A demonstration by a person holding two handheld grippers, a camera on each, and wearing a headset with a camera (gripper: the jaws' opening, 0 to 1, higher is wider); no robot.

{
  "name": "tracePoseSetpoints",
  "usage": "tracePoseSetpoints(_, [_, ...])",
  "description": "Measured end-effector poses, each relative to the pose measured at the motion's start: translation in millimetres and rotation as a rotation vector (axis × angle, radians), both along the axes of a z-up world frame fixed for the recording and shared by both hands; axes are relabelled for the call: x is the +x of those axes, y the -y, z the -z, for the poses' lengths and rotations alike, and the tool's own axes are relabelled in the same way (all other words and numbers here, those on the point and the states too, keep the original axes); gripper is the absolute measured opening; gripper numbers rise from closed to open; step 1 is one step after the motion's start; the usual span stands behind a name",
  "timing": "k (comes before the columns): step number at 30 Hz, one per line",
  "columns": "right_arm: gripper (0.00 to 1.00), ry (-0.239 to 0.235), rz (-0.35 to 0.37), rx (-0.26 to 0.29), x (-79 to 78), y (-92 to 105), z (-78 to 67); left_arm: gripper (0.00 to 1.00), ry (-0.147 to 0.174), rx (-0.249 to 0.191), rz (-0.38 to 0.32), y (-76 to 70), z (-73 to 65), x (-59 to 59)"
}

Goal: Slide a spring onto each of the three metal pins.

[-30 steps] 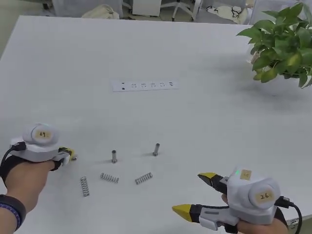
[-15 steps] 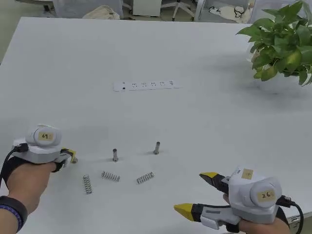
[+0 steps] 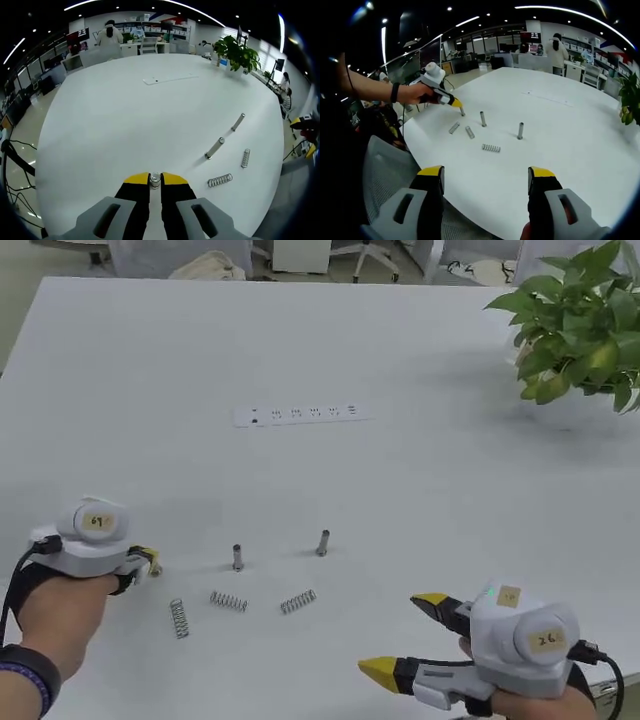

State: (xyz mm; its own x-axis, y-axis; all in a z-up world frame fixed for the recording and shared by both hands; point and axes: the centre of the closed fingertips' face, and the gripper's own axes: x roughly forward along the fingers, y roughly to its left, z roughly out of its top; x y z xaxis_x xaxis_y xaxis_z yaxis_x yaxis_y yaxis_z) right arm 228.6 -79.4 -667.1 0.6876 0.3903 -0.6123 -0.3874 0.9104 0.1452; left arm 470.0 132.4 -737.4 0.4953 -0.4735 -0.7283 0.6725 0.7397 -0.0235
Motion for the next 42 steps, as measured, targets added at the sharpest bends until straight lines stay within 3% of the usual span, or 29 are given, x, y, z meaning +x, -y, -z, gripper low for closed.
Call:
tracePoseSetpoints(2, [0.67,-0.003,-0.002,-0.003,-0.3,0.0,1.1,0.00,-0.010,0.008,0.006,0.1,3.3,-3.2])
tracePoseSetpoints(7, [0.67,-0.004,-0.002,0.000,-0.9,-0.3,1.2,0.00,0.005,0.024,0.031,0.3,1.9,-5.6])
tracePoseSetpoints(18, [0.67,-0.004,-0.001,0.002,-0.3,-1.2,1.8,0.00,-0.003,0.031,0.027,-2.4,2.5,-7.1])
tracePoseSetpoints(32, [0.64,-0.002,-0.001,0.007,-1.3,-2.0,1.7,0.01,-0.020,0.019,0.023,-2.7,3.4,-10.1])
tracePoseSetpoints(42, [0.64,0.010,0.006,0.009,1.5,-0.7,-0.9,0.15,-0.037,-0.018,0.008,-6.4,-3.8,-14.7])
